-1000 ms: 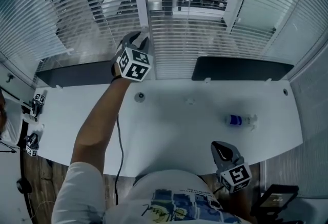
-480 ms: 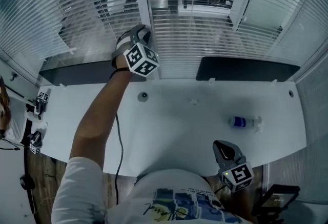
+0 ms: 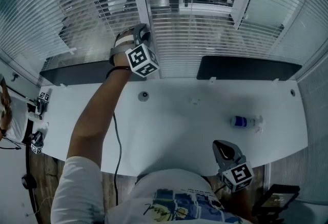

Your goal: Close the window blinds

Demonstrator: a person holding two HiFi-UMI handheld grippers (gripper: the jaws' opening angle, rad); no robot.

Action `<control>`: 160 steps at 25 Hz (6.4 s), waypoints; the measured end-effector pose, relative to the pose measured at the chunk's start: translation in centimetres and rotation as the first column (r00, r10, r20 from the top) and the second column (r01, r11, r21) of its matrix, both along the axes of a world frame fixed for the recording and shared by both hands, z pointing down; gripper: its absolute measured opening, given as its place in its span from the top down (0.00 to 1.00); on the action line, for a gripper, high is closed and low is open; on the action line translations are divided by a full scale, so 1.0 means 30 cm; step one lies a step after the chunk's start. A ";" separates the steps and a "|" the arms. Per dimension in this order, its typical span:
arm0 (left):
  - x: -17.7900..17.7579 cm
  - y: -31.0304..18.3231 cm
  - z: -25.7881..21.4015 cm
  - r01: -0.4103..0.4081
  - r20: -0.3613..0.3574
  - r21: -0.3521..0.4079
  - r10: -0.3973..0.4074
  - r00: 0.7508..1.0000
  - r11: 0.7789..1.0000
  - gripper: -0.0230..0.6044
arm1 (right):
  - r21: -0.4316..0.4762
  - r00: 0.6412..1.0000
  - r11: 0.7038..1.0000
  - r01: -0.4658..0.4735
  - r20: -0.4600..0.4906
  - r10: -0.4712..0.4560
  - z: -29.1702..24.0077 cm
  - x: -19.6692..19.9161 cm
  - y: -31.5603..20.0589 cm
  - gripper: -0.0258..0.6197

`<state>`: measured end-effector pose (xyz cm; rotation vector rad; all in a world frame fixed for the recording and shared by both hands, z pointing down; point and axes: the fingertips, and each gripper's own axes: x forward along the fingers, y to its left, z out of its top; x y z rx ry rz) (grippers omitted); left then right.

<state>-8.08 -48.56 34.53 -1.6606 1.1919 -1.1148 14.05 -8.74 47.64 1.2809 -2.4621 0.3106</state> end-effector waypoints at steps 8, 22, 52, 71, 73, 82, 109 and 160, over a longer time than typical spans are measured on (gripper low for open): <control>0.005 -0.016 -0.003 0.020 -0.049 -0.020 -0.021 0.999 1.000 0.76 | -0.015 1.000 1.000 -0.011 0.001 0.011 0.020 0.024 0.001 0.96; -0.026 -0.017 -0.036 0.066 -0.671 -0.167 -0.163 0.723 0.984 0.76 | -0.013 1.000 1.000 -0.001 0.001 0.001 0.027 0.024 -0.018 0.96; -0.023 0.023 -0.045 0.055 -0.441 -0.057 -0.074 0.894 0.997 0.65 | -0.004 1.000 1.000 0.014 -0.007 -0.014 0.025 0.007 -0.018 0.96; 0.014 -0.013 0.016 -0.002 0.161 0.072 -0.010 0.987 0.997 0.78 | -0.010 1.000 1.000 0.011 -0.007 -0.011 0.024 0.012 -0.003 0.96; 0.023 -0.012 0.008 -0.003 0.080 0.061 -0.002 0.997 0.998 0.78 | -0.012 1.000 1.000 0.016 -0.008 -0.016 0.021 0.010 -0.006 0.96; -0.001 -0.016 -0.018 0.070 -0.360 -0.024 -0.074 0.930 0.997 0.76 | -0.014 1.000 1.000 0.010 -0.016 -0.011 0.034 0.017 -0.018 0.96; -0.061 -0.009 -0.051 0.012 -0.922 -0.264 -0.257 0.289 0.964 0.76 | -0.014 1.000 1.000 0.024 -0.012 -0.024 0.028 0.010 -0.023 0.96; -0.019 -0.022 -0.006 0.105 -0.279 -0.023 -0.108 0.954 0.994 0.77 | -0.019 1.000 1.000 0.022 -0.010 -0.022 0.033 0.004 -0.019 0.96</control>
